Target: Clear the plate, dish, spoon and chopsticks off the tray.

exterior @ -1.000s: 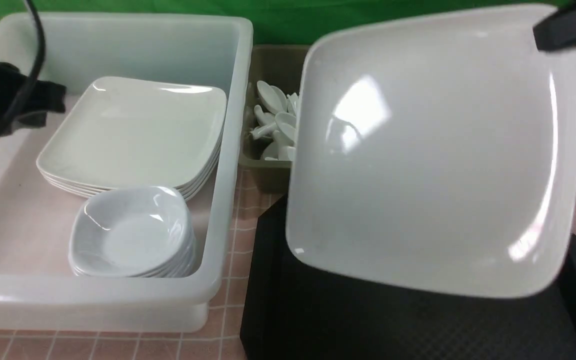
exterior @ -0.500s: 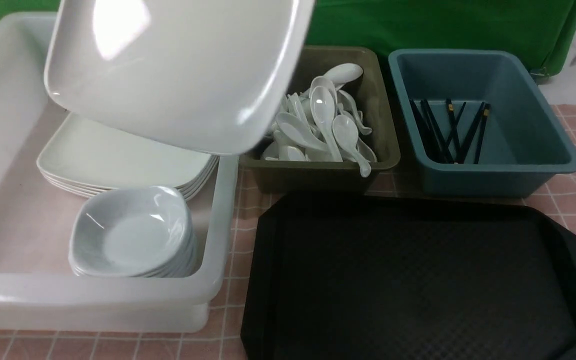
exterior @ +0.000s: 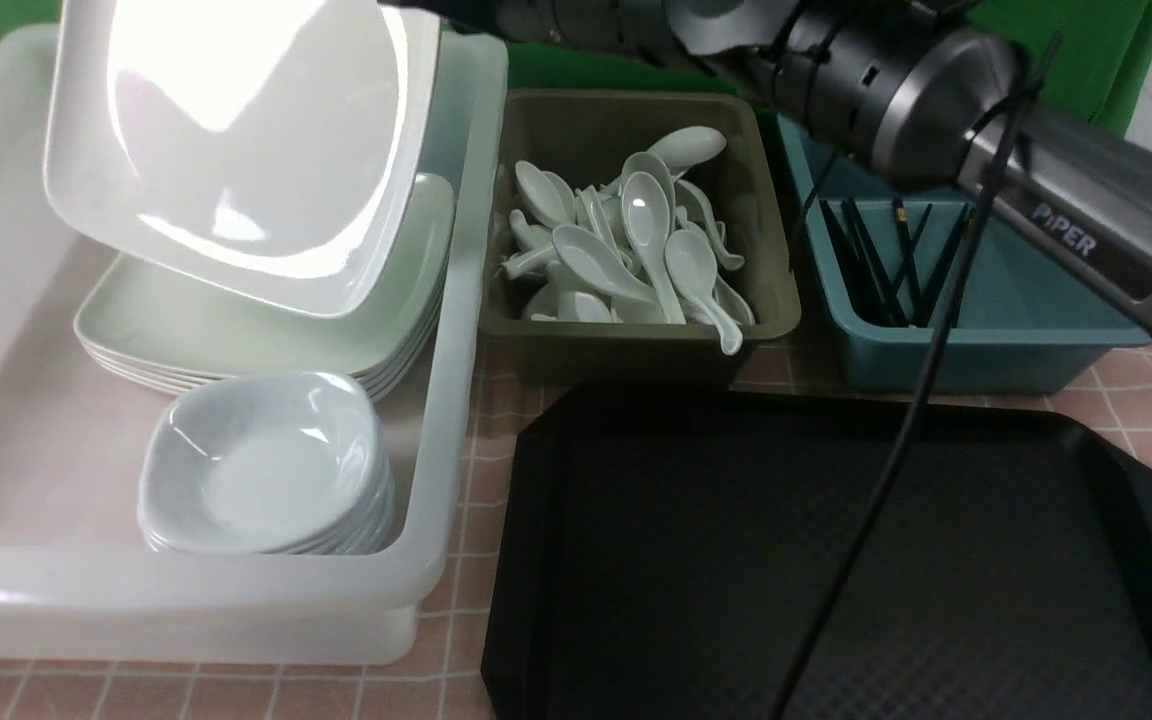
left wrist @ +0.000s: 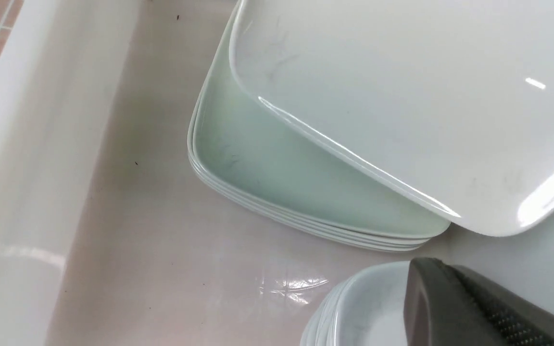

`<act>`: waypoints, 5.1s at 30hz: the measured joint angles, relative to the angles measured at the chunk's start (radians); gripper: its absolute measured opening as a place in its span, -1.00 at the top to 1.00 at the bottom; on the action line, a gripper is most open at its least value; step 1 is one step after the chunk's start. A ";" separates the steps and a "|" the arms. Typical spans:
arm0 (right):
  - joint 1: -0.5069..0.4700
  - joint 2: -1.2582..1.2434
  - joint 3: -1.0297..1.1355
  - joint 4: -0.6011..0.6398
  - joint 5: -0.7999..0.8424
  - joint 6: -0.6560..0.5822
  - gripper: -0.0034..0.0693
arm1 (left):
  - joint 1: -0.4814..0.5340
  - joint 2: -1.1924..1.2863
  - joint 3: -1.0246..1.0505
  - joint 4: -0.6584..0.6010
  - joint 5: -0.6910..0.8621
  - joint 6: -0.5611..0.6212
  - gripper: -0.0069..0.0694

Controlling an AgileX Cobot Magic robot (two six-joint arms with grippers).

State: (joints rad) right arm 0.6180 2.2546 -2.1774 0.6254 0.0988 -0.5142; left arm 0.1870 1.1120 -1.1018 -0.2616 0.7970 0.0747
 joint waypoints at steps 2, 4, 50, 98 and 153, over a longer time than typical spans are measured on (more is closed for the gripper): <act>0.004 0.027 0.000 -0.007 -0.009 -0.040 0.70 | 0.000 0.000 0.000 0.000 0.000 0.003 0.82; 0.011 0.038 0.000 -0.012 -0.015 -0.087 0.70 | 0.000 0.000 0.000 0.000 0.001 0.012 0.82; -0.016 -0.167 -0.008 -0.221 0.334 -0.040 0.79 | 0.000 0.000 0.000 -0.006 0.008 0.050 0.82; -0.400 -2.241 1.945 -0.710 -0.290 0.636 0.48 | -0.589 -0.796 0.699 -0.045 -0.353 0.098 0.82; -0.400 -2.241 1.946 -0.710 -0.256 0.635 0.25 | -0.139 -1.112 1.107 0.128 -0.579 0.098 0.81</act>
State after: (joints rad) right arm 0.2184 0.0138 -0.2313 -0.0848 -0.1568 0.1208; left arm 0.0477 -0.0005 0.0057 -0.1333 0.2179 0.1725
